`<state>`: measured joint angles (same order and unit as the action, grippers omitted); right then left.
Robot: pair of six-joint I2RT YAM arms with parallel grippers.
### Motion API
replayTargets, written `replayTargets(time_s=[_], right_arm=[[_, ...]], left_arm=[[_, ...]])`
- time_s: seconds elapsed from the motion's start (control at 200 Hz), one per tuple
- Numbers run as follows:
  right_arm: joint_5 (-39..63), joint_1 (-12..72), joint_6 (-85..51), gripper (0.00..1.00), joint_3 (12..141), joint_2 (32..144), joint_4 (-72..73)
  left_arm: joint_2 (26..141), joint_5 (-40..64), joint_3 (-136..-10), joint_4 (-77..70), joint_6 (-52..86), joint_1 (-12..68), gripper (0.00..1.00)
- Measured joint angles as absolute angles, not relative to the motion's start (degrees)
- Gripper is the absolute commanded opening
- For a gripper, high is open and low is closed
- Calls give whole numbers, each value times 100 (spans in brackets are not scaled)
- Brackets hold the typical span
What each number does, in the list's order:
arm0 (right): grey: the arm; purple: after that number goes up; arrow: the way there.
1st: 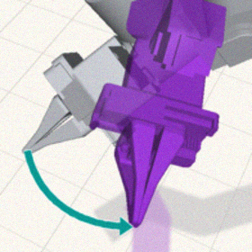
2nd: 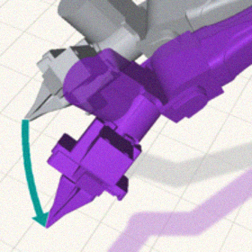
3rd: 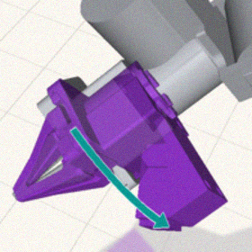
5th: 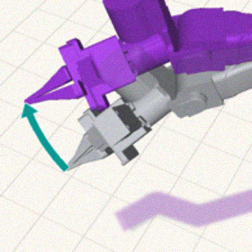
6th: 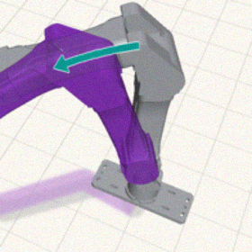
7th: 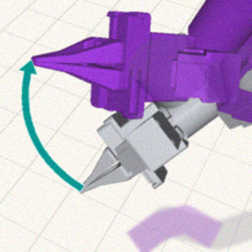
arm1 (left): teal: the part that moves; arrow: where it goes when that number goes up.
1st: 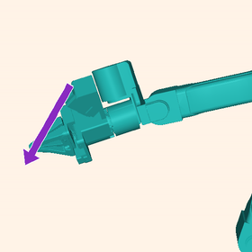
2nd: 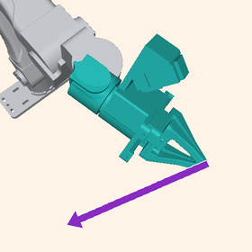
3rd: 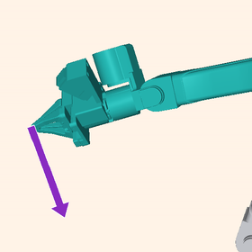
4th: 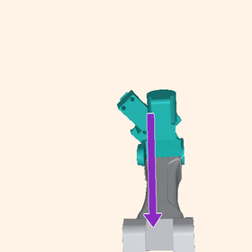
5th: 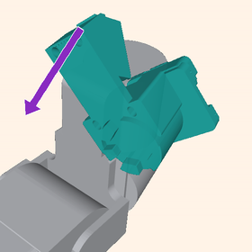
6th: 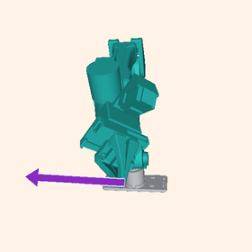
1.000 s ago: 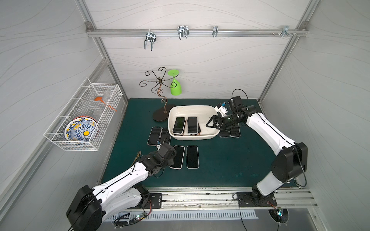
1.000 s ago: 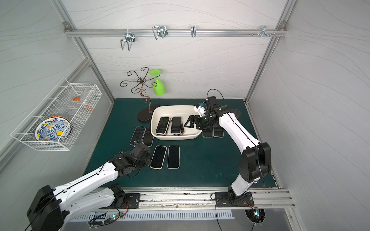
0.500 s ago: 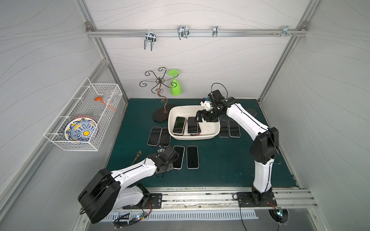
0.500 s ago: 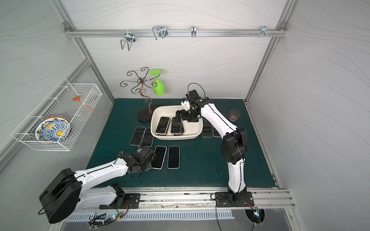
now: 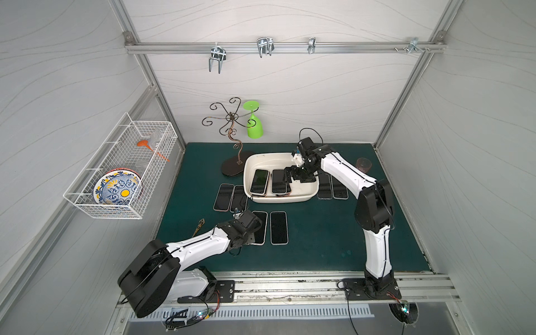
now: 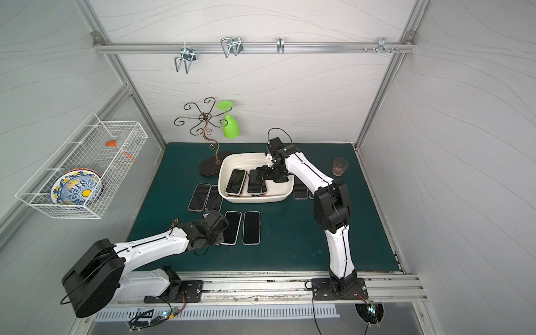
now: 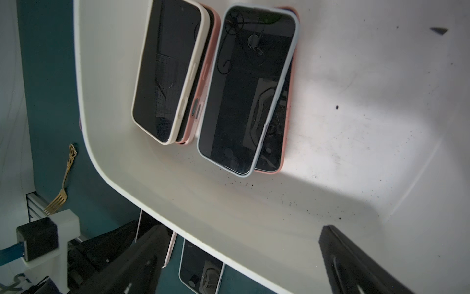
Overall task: Take the phone out of the storage box
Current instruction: Adjust the phone at the center of the board, then pick up the phone from the storage box.
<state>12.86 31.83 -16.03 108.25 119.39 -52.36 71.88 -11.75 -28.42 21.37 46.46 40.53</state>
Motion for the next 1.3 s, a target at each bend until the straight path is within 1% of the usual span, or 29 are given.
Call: replayTargets(time_s=[0.18, 0.215, 0.275, 0.31, 0.39, 0.495, 0.615, 0.665, 0.69, 0.715, 0.77, 0.83, 0.981, 1.091, 1.216, 1.301], right_arm=[[1350, 3131, -1638, 99, 10516, 11931, -5186], [1363, 3122, -1647, 99, 10484, 11924, -5181], [1391, 3105, -1651, 99, 10414, 11898, -5146], [1402, 3094, -1651, 99, 10385, 11876, -5137], [1428, 3059, -1649, 99, 10331, 11802, -5124], [1470, 3000, -1649, 99, 10272, 11631, -5083], [1542, 2958, -1645, 99, 10175, 11371, -5035], [1568, 2941, -1643, 99, 10123, 11277, -5000], [1581, 2919, -1643, 99, 10090, 11236, -4984], [1597, 2906, -1643, 99, 10055, 11187, -4971], [1656, 2867, -1643, 99, 9955, 11087, -4939], [1710, 2786, -1649, 99, 9804, 10978, -4871], [1800, 2397, -1675, 99, 9271, 10619, -4628], [1872, 2110, -1693, 99, 8969, 10377, -4475], [1964, 1916, -1695, 99, 8809, 10248, -4316], [2051, 1874, -1693, 99, 8746, 10248, -4211]], left_arm=[[7231, -923, -2840, 1857, 4674, 4222, 0], [7227, -941, -2838, 1863, 4678, 4239, 9], [7183, -978, -2840, 1944, 4661, 4239, 26], [7126, -1048, -2840, 2051, 4644, 4237, 32], [6888, -1238, -2849, 2412, 4657, 4191, 42], [6473, -1594, -3065, 3103, 4515, 4088, 49], [6058, -1890, -3691, 3695, 4176, 4038, 68], [6020, -1883, -4049, 3774, 4045, 4047, 83], [6036, -1861, -4244, 3800, 3948, 4056, 94], [6095, -1815, -4491, 3813, 3787, 4062, 98], [6305, -1710, -5002, 3822, 3616, 4071, 99], [6790, -1559, -5695, 3859, 3328, 4071, 99], [8538, -1240, -7356, 3756, 2661, 3970, 100], [9673, -910, -8184, 3752, 2401, 3758, 100], [10626, -781, -8818, 3833, 2237, 3548, 100], [11273, -718, -9504, 4036, 2150, 3474, 100]])
